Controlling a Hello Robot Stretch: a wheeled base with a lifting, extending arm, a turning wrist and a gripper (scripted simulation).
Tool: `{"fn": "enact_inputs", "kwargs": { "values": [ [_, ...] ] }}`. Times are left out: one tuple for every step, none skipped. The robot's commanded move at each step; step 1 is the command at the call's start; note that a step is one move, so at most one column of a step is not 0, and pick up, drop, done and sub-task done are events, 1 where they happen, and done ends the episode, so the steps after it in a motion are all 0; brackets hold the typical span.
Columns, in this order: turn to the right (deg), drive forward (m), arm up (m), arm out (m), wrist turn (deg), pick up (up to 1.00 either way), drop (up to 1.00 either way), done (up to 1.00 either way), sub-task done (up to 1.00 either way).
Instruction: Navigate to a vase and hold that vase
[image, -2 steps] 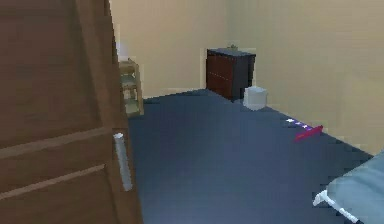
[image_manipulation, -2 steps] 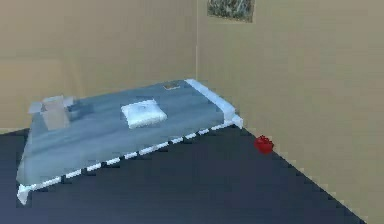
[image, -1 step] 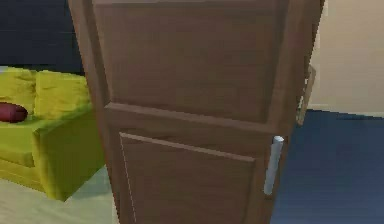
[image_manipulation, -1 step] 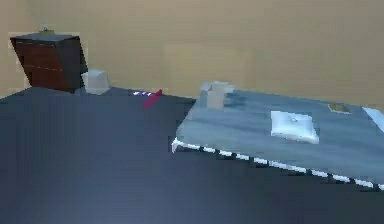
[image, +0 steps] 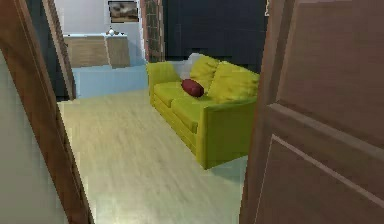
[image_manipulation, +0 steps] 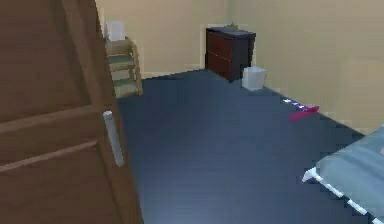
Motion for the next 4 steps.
{"fn": "enact_inputs", "kwargs": {
  "values": [
    [0.0,0.80,0.00,0.00,0.0,0.00,0.00,0.00,0.00],
    [-30.0,0.00,0.00,0.00,0.0,0.00,0.00,0.00,0.00],
    [0.0,0.30,0.00,0.00,0.0,0.00,0.00,0.00,0.00],
    [-33.0,0.00,0.00,0.00,0.0,0.00,0.00,0.00,0.00]
  ]
}}
